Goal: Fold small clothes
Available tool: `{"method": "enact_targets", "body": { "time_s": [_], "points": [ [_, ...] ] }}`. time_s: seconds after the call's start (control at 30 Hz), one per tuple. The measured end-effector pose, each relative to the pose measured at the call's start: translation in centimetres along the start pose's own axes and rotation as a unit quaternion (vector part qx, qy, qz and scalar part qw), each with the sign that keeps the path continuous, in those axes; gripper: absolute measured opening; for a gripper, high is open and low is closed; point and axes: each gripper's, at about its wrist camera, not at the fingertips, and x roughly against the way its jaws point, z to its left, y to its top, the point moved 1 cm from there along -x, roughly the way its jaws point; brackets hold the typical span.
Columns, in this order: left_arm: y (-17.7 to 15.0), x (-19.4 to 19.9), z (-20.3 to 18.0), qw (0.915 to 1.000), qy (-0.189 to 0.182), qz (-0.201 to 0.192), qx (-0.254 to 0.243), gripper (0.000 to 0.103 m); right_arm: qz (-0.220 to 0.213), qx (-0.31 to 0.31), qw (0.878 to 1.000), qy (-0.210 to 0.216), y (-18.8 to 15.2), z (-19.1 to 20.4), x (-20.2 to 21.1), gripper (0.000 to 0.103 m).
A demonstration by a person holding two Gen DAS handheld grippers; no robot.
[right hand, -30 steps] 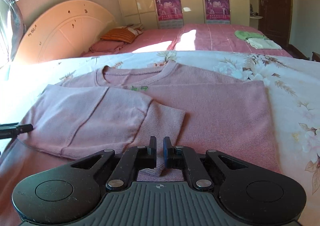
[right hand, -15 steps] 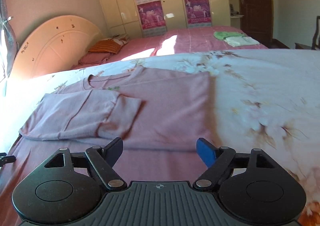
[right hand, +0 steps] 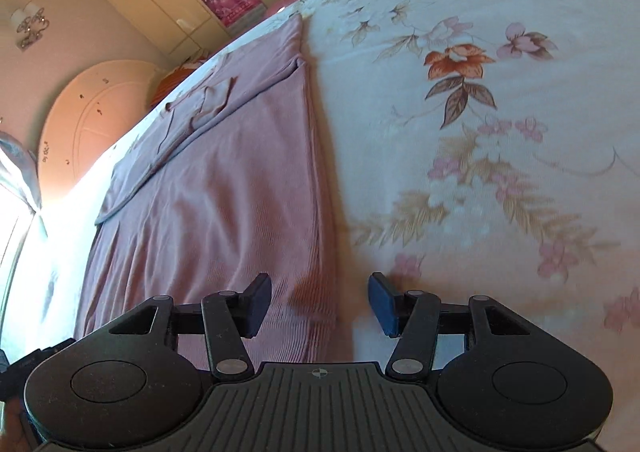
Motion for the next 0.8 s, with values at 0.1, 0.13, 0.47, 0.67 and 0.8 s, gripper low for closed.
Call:
{"method": "enact_targets", "body": {
  "time_s": [0.1, 0.13, 0.47, 0.67, 0.8],
  "points": [
    [-1.4, 0.5, 1.1, 0.9979, -0.045, -0.007, 0.046, 0.065, -0.001, -0.006, 1.0, 0.02, -1.5, 0.2, 0.5, 0.054],
    [-1.4, 0.5, 1.5, 0.9964, -0.057, -0.009, 0.062, 0.064, -0.006, -0.018, 0.999, 0.029, -1.6, -0.1, 0.5, 0.054],
    [-0.1, -1.6, 3.1, 0.9903, -0.097, -0.008, 0.099, 0.046, 0.018, -0.032, 0.995, 0.097, 1.3, -0.7, -2.1, 0.052],
    [-0.9, -2.1, 2.2, 0.9931, -0.088, -0.013, 0.076, 0.041, 0.034, -0.071, 0.991, 0.112, 0.2, -2.2, -2.6, 0.016],
    [-0.4, -1.8, 1.5, 0.9966, -0.052, -0.026, 0.059, 0.005, 0.012, -0.047, 0.994, 0.095, 0.7, -1.1, -1.8, 0.007]
  ]
}}
